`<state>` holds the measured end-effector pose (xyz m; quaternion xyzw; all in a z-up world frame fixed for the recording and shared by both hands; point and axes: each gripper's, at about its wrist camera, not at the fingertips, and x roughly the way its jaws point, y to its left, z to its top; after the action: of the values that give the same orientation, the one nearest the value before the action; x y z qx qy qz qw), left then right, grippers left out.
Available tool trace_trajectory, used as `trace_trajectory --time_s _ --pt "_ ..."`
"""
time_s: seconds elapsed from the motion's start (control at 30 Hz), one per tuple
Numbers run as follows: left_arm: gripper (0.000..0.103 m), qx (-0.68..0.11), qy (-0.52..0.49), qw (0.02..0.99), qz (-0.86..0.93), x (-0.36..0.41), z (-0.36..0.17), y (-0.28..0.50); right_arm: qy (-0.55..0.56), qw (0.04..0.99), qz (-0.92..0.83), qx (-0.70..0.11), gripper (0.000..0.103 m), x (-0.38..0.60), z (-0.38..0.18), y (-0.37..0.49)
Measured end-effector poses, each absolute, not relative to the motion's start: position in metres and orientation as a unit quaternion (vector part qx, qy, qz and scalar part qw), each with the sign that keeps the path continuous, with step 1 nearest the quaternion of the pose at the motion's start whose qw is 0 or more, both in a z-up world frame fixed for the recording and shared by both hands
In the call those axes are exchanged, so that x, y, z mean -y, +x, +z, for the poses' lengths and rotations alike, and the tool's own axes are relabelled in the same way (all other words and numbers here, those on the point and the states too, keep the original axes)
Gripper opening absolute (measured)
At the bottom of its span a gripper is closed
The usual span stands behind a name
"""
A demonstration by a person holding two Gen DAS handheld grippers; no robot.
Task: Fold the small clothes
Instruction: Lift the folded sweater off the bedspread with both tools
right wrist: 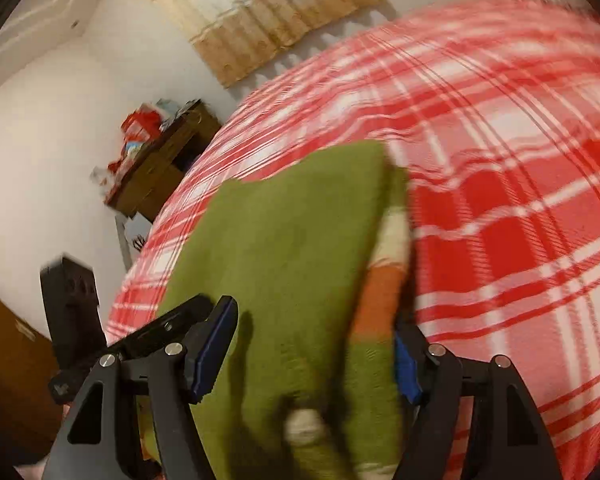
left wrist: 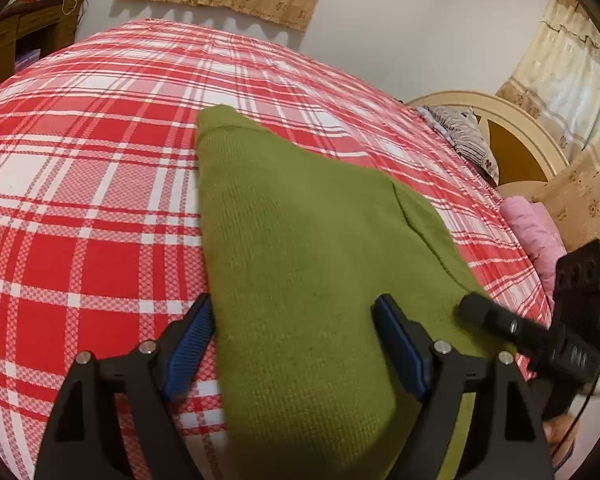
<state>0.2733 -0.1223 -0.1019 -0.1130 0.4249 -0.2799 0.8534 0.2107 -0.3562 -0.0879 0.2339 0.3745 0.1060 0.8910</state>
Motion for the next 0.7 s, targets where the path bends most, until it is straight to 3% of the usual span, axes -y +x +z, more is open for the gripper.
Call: trace_trajectory --time_s 0.07,0.2,0.3,0.7 --pt "0.083 -0.423 -0.122 0.852 -0.282 0.120 -0.103 0.275 0.188 0.902 0.085 -0.380 0.071 0.335 -0.084 0.210" --pt "0.083 -0.421 -0.130 0.851 -0.284 0.114 -0.105 0.276 -0.042 0.924 -0.017 -0.381 0.071 0.255 -0.073 0.214" --pt "0.082 -0.420 -0.139 0.852 -0.281 0.111 -0.106 0.277 -0.094 0.920 -0.050 -0.377 0.071 0.227 -0.069 0.220" --pt "0.082 -0.418 -0.152 0.848 -0.287 0.108 -0.107 0.278 0.066 0.926 -0.027 -0.371 0.071 0.310 -0.069 0.200"
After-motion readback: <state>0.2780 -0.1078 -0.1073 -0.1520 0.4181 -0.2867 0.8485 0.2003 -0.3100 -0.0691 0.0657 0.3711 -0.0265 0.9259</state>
